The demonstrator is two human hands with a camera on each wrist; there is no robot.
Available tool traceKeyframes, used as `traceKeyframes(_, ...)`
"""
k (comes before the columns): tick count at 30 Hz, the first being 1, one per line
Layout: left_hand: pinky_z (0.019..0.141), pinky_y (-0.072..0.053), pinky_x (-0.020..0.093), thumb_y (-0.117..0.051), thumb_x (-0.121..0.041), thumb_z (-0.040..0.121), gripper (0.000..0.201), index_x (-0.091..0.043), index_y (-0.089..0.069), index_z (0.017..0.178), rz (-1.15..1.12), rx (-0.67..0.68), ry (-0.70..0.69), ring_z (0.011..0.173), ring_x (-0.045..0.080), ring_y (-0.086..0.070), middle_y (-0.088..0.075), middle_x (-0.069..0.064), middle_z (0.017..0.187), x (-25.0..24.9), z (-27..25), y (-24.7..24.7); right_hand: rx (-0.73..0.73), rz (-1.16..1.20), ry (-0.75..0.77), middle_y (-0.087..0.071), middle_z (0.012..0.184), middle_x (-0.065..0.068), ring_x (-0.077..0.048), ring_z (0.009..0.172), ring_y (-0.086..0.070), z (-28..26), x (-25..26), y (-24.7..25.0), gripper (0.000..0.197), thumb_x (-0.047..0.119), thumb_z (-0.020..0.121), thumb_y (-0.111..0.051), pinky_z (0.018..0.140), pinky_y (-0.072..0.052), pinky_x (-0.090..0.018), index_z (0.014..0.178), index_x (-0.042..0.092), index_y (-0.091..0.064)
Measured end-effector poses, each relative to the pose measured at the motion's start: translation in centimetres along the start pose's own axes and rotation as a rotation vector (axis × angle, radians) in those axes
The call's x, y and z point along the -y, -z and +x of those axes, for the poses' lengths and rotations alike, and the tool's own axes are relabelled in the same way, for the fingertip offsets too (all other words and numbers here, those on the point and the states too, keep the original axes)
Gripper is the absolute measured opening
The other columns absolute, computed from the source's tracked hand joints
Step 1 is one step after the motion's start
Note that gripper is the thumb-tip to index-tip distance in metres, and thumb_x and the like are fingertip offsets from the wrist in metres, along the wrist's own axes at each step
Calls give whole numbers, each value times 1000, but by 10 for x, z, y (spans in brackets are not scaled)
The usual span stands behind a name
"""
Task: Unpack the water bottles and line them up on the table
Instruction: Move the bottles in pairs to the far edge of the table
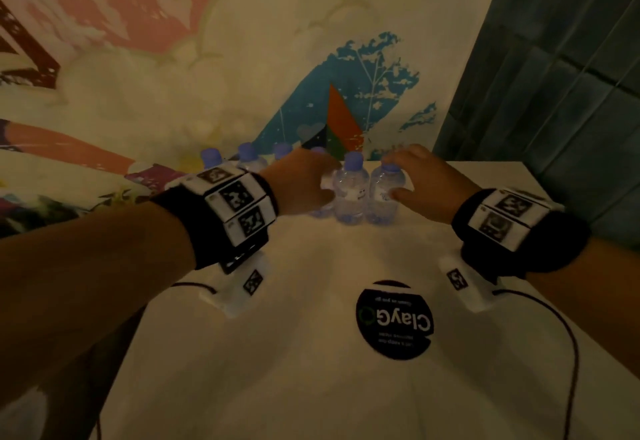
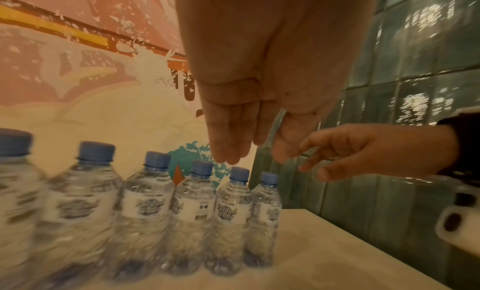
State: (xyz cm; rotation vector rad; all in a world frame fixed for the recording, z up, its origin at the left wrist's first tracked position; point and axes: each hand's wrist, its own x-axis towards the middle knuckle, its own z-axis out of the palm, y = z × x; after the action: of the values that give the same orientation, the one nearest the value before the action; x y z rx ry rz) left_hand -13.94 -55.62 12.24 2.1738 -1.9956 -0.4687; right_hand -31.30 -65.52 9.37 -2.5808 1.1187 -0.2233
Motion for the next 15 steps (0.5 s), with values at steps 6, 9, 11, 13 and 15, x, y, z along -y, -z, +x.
traceKeyframes(6,85,-44,15,-55,-13,89,33,-24,-55,121,-93,257,-59,111,15,-57,-58,-2,124,42,-131,3,208,-28,215,-50,132,-4,-18,112,-49,-92,89,-6,37,18,89,-60,76,-27,-9,125,18,-53)
traceKeyframes(9,69,-40,-4,-54,-14,89,36,-32,-55,120,-41,417,-106,110,8,-57,-58,-8,122,66,-187,-6,437,-72,306,-49,130,5,-12,106,-52,-136,144,-12,37,24,91,-57,81,-34,-13,127,29,-48)
traceKeyframes(11,82,-47,9,-55,-25,86,36,-41,-54,118,48,480,-130,111,8,-58,-60,-12,123,84,-219,-22,589,-112,386,-48,132,6,-13,110,-53,-163,179,-19,41,25,91,-56,85,-39,-18,130,32,-44)
traceKeyframes(13,89,-54,33,-53,-42,79,38,-50,-49,117,140,531,-134,110,8,-59,-60,-16,121,98,-243,-41,721,-135,461,-48,134,4,-15,112,-52,-187,211,-27,46,23,90,-58,92,-43,-24,132,33,-42)
traceKeyframes(15,86,-57,40,-50,-49,75,38,-50,-49,114,154,573,-188,107,9,-61,-62,-16,118,104,-262,-56,803,-133,524,-48,136,-1,-19,117,-51,-206,235,-38,48,19,88,-61,101,-43,-33,133,30,-44)
